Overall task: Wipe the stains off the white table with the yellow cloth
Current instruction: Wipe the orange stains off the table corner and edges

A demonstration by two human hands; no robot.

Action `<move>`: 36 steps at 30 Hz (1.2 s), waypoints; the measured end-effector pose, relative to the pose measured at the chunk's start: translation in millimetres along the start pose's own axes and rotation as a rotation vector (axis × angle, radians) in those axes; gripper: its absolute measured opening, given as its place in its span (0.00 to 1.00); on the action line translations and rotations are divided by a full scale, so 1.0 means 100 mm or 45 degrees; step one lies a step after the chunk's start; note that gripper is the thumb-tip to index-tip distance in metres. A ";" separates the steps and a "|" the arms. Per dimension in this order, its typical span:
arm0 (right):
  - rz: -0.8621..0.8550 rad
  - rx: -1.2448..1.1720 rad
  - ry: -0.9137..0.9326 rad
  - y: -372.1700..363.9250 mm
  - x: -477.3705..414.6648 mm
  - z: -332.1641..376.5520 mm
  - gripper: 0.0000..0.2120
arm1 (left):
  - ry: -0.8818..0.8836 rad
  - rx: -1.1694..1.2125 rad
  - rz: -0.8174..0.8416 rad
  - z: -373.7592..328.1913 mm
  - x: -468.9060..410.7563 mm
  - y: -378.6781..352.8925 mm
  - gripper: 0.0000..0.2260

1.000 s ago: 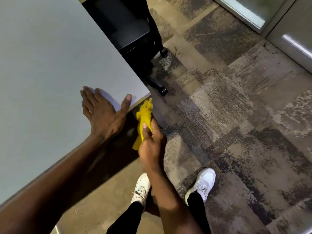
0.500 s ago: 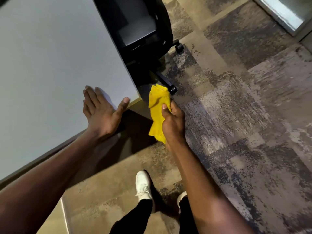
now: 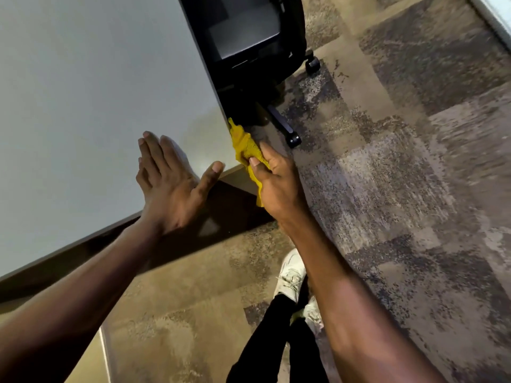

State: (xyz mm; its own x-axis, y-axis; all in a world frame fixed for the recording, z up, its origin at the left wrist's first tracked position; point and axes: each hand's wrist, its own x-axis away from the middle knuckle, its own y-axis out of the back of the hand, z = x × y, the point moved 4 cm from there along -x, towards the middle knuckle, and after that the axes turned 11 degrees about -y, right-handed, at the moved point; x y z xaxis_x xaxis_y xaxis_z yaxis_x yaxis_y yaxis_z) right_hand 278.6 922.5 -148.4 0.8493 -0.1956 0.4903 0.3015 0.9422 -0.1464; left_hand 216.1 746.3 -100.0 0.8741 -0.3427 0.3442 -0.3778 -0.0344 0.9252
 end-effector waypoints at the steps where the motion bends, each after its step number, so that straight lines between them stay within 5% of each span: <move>1: -0.020 0.042 -0.017 0.00 0.04 -0.02 0.16 | -0.005 0.001 0.008 0.00 0.00 0.00 0.56; 6: -0.053 0.117 0.017 0.07 0.31 -0.13 0.21 | -0.055 0.021 0.051 -0.01 0.01 0.02 0.56; 18: 0.313 -0.244 -0.210 0.13 -0.10 0.00 0.16 | -0.041 0.039 0.040 -0.02 0.02 0.03 0.53; 31: 0.353 0.324 0.101 0.13 -0.42 0.32 0.18 | 0.042 0.019 0.110 -0.03 0.00 0.04 0.55; 36: 0.294 0.440 0.135 0.32 0.24 0.08 0.18 | 0.068 0.028 0.129 -0.06 0.01 0.06 0.58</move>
State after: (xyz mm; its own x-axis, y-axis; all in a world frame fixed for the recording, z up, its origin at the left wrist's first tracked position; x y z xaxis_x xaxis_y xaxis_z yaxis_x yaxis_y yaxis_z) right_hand 305.3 949.5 -134.6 0.9229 0.0210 0.3846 -0.0490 0.9968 0.0632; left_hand 216.0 751.0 -92.9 0.8460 -0.2948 0.4442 -0.4711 -0.0232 0.8818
